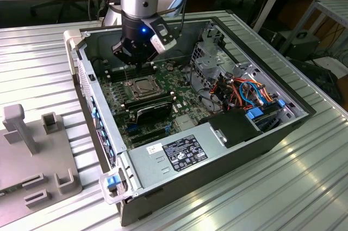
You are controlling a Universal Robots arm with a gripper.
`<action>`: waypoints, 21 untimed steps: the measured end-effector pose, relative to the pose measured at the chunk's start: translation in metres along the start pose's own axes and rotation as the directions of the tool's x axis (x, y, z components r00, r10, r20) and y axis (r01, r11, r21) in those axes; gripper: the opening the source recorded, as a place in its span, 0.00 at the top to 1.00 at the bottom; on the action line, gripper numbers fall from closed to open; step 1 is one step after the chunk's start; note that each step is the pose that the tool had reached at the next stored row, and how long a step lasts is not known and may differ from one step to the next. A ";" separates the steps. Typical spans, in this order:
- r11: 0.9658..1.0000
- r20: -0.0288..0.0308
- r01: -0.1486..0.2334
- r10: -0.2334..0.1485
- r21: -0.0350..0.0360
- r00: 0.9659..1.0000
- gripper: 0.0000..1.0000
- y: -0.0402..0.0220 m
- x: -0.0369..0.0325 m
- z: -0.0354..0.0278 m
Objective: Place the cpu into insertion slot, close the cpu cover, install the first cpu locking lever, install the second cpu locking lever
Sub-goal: 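Install the first cpu locking lever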
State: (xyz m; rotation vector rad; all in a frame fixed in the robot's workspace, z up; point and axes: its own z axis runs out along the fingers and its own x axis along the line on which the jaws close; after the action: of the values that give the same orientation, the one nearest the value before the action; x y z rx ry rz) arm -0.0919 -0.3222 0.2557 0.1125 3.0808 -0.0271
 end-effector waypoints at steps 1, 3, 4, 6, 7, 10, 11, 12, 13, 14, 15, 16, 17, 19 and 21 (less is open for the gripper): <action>1.000 0.000 0.027 -0.027 -0.001 1.000 0.89 0.0000 0.0001 0.0001; 0.999 0.001 0.037 -0.037 -0.002 0.999 0.89 -0.0001 0.0016 0.0001; 0.999 0.000 0.037 -0.037 -0.002 0.999 0.89 -0.0002 0.0030 -0.0001; 0.999 0.000 0.037 -0.037 -0.002 0.999 0.89 -0.0005 0.0071 -0.0002; 0.999 0.000 0.037 -0.037 -0.002 0.999 0.89 -0.0005 0.0081 -0.0003; 0.999 -0.006 0.037 -0.037 -0.002 0.999 0.89 -0.0005 0.0104 -0.0015; 0.999 -0.008 0.037 -0.037 -0.002 0.999 0.89 -0.0003 0.0115 -0.0025; 0.999 -0.010 0.037 -0.037 -0.002 0.999 0.89 0.0000 0.0124 -0.0037; 0.999 -0.012 0.037 -0.037 -0.002 0.999 0.89 0.0002 0.0130 -0.0046; 0.999 -0.013 0.037 -0.037 -0.002 0.999 0.89 0.0004 0.0140 -0.0059; 0.999 -0.013 0.037 -0.037 -0.002 0.999 0.89 0.0006 0.0146 -0.0066; 0.999 -0.014 0.038 -0.038 -0.002 0.999 0.89 0.0011 0.0165 -0.0081; 0.999 -0.014 0.038 -0.038 -0.002 0.999 0.89 0.0016 0.0182 -0.0093; 0.999 -0.015 0.038 -0.038 -0.002 0.999 0.89 0.0029 0.0224 -0.0114; 0.999 -0.015 0.038 -0.038 -0.002 0.999 0.89 0.0038 0.0273 -0.0119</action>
State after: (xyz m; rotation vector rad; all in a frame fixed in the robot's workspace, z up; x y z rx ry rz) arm -0.1194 -0.3162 0.2659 0.0541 3.0974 -0.0261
